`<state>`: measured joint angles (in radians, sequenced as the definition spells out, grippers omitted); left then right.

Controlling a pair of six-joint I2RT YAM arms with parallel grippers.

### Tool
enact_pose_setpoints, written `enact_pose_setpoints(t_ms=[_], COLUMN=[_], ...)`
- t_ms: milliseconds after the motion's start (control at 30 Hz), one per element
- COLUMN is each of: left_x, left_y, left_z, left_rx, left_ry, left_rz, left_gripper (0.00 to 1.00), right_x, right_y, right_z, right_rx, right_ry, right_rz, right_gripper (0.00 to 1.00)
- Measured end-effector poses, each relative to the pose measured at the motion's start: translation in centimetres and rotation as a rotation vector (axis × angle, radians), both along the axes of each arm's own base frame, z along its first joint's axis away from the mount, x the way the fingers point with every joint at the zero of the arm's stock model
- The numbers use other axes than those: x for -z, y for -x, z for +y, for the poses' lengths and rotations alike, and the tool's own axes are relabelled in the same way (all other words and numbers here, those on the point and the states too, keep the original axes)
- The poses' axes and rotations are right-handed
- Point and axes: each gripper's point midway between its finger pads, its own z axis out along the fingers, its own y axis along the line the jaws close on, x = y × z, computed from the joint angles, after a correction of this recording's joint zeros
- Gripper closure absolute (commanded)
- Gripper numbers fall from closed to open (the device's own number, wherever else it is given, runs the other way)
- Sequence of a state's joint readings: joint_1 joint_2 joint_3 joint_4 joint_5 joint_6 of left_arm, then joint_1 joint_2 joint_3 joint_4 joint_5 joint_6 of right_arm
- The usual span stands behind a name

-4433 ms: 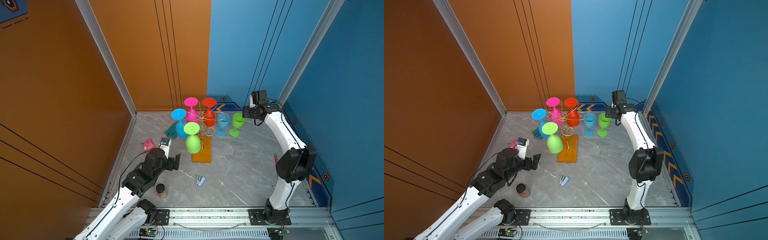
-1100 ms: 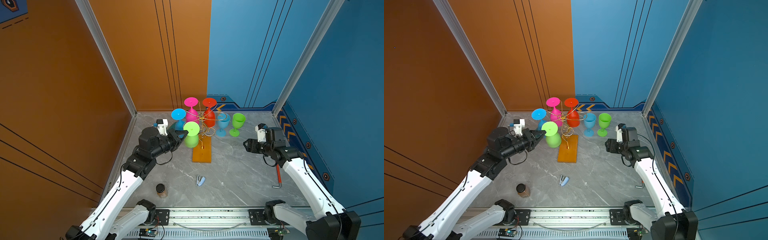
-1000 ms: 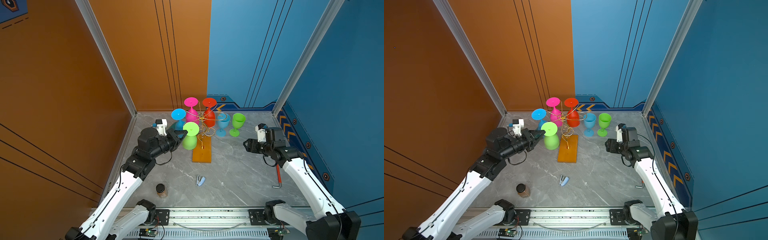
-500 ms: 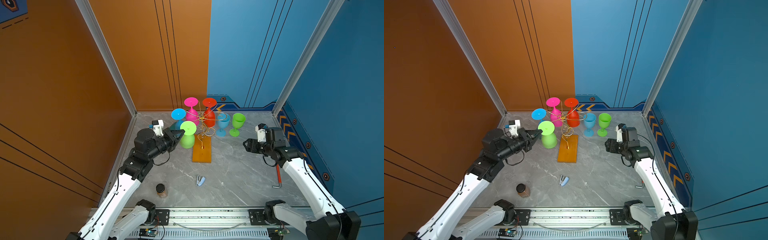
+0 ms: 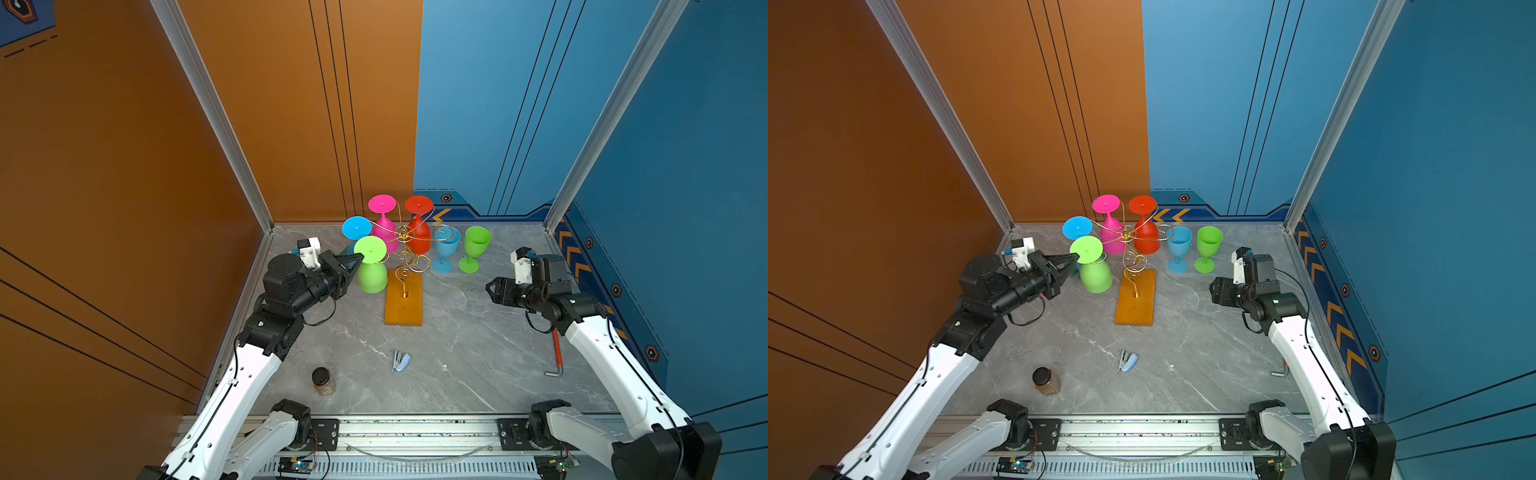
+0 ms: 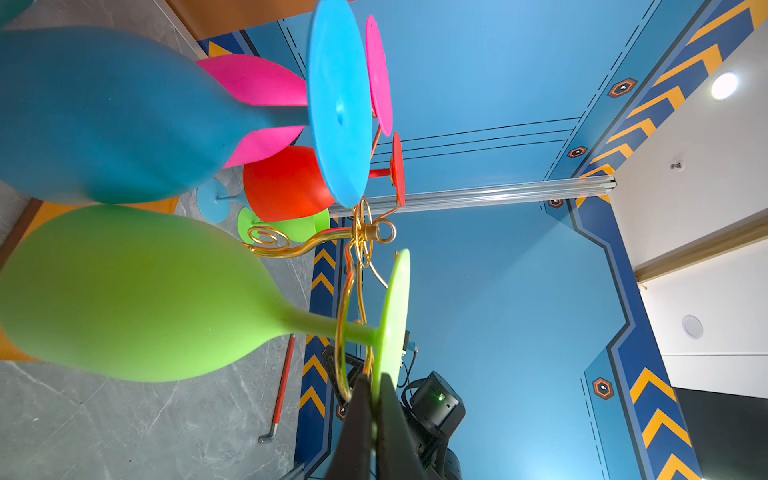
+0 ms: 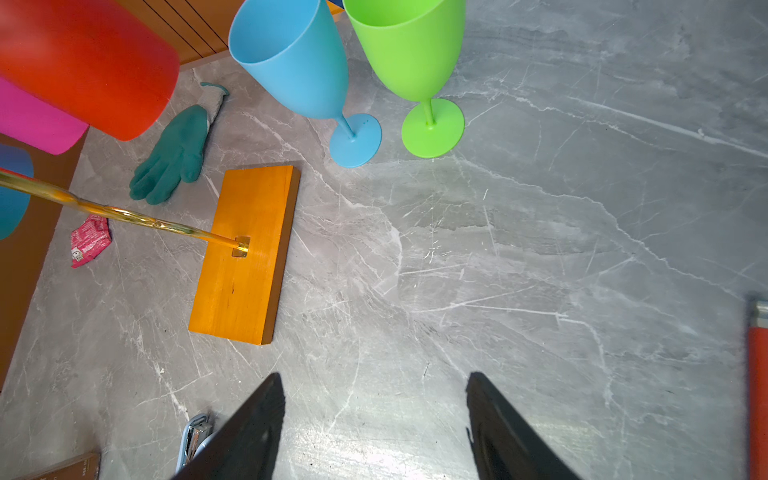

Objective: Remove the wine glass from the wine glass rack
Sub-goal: 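Slide the green glass off its rack hook with the left gripper, pulling toward the robot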

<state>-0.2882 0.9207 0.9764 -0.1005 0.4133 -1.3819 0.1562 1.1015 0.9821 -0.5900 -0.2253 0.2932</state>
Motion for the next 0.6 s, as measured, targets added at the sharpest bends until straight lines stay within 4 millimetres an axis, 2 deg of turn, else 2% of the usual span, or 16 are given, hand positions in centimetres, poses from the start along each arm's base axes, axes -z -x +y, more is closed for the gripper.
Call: enact_pose_setpoints(t_ms=[167, 467, 600], left_x=[0.3, -1.9, -1.8], left_y=[-0.7, -1.6, -1.8], left_z=[-0.2, -1.1, -1.4], left_rx=[0.008, 0.047, 0.064], left_ry=[-0.003, 0.012, 0.012], left_rz=[0.020, -0.003, 0.004], left_gripper=[1.00, 1.00, 1.00], right_x=[0.0, -0.2, -0.2], right_y=[0.0, 0.1, 0.3], right_z=[0.0, 0.0, -0.2], right_rx=[0.000, 0.000, 0.004], right_ry=[0.000, -0.002, -0.002], right_rz=[0.000, -0.009, -0.010], right_gripper=[0.29, 0.29, 0.29])
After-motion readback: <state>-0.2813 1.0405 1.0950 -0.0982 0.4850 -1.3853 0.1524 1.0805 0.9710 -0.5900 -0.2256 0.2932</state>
